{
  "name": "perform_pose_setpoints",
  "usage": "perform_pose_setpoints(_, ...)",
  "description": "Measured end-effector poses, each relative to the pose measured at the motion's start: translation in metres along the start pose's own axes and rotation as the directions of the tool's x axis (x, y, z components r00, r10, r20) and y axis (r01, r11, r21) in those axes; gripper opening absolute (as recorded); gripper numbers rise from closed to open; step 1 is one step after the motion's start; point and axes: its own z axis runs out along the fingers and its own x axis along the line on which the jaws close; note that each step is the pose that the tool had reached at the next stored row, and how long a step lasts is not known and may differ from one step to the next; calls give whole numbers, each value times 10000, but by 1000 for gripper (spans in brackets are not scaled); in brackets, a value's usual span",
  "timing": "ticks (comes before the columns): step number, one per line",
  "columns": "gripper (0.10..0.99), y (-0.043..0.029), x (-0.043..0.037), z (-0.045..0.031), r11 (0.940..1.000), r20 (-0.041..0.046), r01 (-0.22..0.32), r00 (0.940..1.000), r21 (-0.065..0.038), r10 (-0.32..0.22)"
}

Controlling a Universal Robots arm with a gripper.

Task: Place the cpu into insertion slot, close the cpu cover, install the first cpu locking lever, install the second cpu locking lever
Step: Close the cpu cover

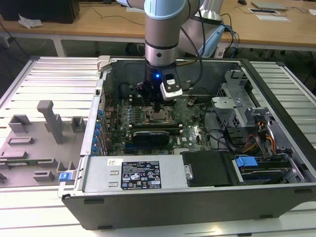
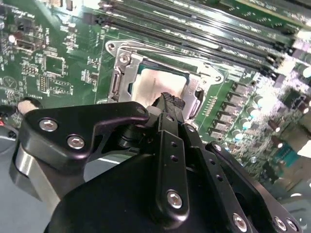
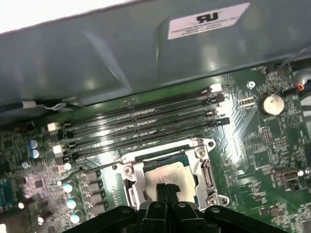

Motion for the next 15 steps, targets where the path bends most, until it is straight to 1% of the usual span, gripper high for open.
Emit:
perform_pose_setpoints(1, 106, 0, -1, 1, 9996, 20, 285, 9996, -3, -285)
perform_pose_setpoints(2, 106, 0, 0, 2, 9977, 20, 675, 9977, -9, -675)
perform_pose_setpoints(4, 106, -1, 1, 7, 9901, 6, 1405, 9901, -23, -1405)
perform_pose_setpoints(5, 106, -1, 0, 11, 9831, -4, 1829, 9831, -31, -1829)
perform_pose_setpoints(7, 106, -1, 0, 16, 9755, -12, 2198, 9755, -40, -2198)
perform_pose_setpoints(8, 106, -1, 0, 21, 9685, -15, 2489, 9685, -46, -2489)
perform_pose_setpoints(9, 106, -1, 0, 24, 9596, 4, 2814, 9596, -50, -2814)
perform_pose_setpoints(10, 106, -1, 0, 25, 9574, 34, 2889, 9574, -44, -2889)
perform_pose_setpoints(11, 106, -2, 3, 26, 9562, 91, 2928, 9562, -22, -2927)
perform_pose_setpoints(12, 106, -5, 24, 27, 9559, 181, 2935, 9558, 63, -2936)
perform_pose_setpoints(14, 106, -9, 39, 27, 9563, 178, 2921, 9562, 114, -2923)
perform_pose_setpoints(15, 106, -10, 45, 27, 9579, 178, 2868, 9578, 122, -2870)
